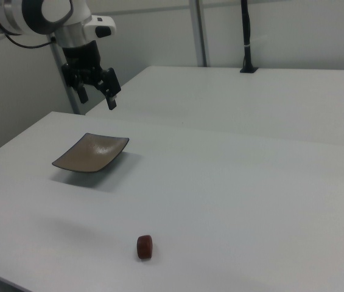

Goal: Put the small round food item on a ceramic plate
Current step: 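Move the open gripper toward the small dark red food item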

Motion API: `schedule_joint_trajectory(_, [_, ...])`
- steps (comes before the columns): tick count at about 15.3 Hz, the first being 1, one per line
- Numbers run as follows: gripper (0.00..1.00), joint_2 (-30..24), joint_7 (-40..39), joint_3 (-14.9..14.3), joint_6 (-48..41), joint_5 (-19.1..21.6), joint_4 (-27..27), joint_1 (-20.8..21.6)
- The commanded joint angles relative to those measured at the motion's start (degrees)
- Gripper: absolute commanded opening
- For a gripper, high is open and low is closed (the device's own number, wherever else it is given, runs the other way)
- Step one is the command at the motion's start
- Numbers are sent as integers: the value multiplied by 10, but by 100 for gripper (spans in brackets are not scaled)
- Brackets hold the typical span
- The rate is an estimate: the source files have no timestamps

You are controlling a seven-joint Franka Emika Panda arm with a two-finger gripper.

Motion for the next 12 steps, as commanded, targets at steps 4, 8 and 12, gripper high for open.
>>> schedule_joint_trajectory(4, [100, -10, 9, -4, 20, -1, -23, 7])
schedule_joint_trajectory(8, [100, -7, 5, -4, 25, -1, -28, 11])
schedule_joint_trajectory(12, [100, -9, -14, -4, 25, -1, -42, 12])
